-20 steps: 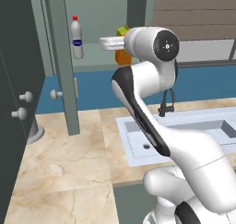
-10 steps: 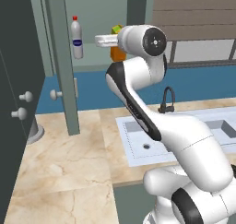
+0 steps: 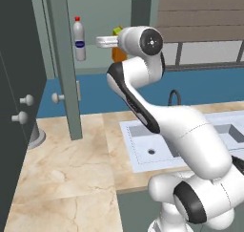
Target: Sort all alcoholic drinks to one cabinet, and non-alcoholic drinks to the other.
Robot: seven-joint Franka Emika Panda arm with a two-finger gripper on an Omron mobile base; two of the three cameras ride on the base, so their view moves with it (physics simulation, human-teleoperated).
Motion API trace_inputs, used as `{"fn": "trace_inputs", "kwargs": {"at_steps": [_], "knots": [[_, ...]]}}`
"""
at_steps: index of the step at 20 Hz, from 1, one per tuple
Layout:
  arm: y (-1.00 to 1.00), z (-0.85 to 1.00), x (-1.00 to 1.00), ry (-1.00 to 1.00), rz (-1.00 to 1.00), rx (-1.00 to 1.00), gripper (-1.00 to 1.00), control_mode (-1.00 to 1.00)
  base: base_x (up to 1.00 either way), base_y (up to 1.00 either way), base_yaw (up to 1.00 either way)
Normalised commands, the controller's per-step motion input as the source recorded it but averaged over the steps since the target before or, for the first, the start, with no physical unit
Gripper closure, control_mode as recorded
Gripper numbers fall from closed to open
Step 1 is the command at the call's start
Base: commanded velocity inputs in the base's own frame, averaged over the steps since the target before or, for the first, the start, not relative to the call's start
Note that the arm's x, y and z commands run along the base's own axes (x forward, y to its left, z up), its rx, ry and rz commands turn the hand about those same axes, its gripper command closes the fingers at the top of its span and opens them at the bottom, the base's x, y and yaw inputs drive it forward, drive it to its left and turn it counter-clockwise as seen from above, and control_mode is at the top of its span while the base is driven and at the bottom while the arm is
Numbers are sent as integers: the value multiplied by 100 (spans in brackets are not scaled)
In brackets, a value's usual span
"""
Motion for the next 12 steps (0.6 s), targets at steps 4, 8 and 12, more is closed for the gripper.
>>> {"fn": "trace_inputs", "kwargs": {"at_steps": [4, 8, 12], "knots": [[0, -12, 36, 0, -2, 0, 100, -100, 0, 0, 0], [3, -14, 37, 2, -2, 0, 100, -100, 0, 0, 0], [1, -10, 37, 3, -2, 0, 100, -100, 0, 0, 0]]}}
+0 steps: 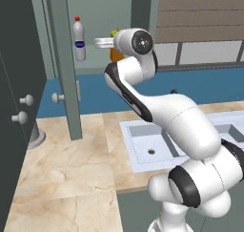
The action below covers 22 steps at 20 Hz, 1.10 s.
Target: Sort all alcoholic drinks to one cabinet, and non-alcoholic drinks to the other.
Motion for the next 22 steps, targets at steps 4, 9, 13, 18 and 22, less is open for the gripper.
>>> {"fn": "trace_inputs", "kwargs": {"at_steps": [4, 9, 13, 18, 22], "knots": [[3, -8, 36, 2, -2, 0, 100, -100, 0, 0, 0], [7, -9, 33, 4, -1, 0, 100, -100, 0, 0, 0], [9, -15, 26, 4, 0, 0, 100, -100, 0, 0, 0], [10, -14, 37, 2, 0, 0, 100, -100, 0, 0, 0], [9, -12, 45, 0, 0, 0, 100, -100, 0, 0, 0]]}}
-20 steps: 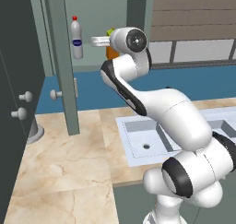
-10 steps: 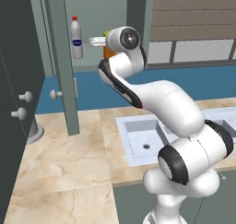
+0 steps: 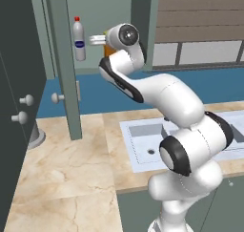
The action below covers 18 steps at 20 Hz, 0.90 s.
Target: Sort all alcoholic drinks to one cabinet, and non-alcoholic drinks to the other.
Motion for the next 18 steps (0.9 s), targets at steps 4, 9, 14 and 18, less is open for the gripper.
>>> {"fn": "trace_inputs", "kwargs": {"at_steps": [4, 9, 14, 18], "knots": [[5, -19, 29, 0, 0, -1, 100, -100, 0, 0, 0], [11, -26, 8, 0, 0, -3, -100, -100, 0, 0, 0], [1, -3, 0, 0, 0, 0, -100, -100, 0, 0, 0], [-1, 0, 0, 0, 0, 0, -100, -100, 0, 0, 0]]}}
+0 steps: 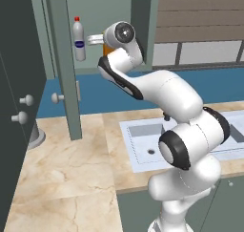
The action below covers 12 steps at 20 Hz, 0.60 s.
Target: Sort all alcoholic drinks to one cabinet, and non-alcoholic drinks to the other.
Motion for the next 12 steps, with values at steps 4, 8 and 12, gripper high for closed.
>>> {"fn": "trace_inputs", "kwargs": {"at_steps": [4, 8, 12], "knots": [[0, 0, -11, 0, 0, 0, -100, -100, 0, 0, 0], [-5, 8, -45, 0, 0, 2, -100, -100, 0, 0, 0], [-17, 25, -85, 0, 0, 5, -100, -100, 0, 0, 0]]}}
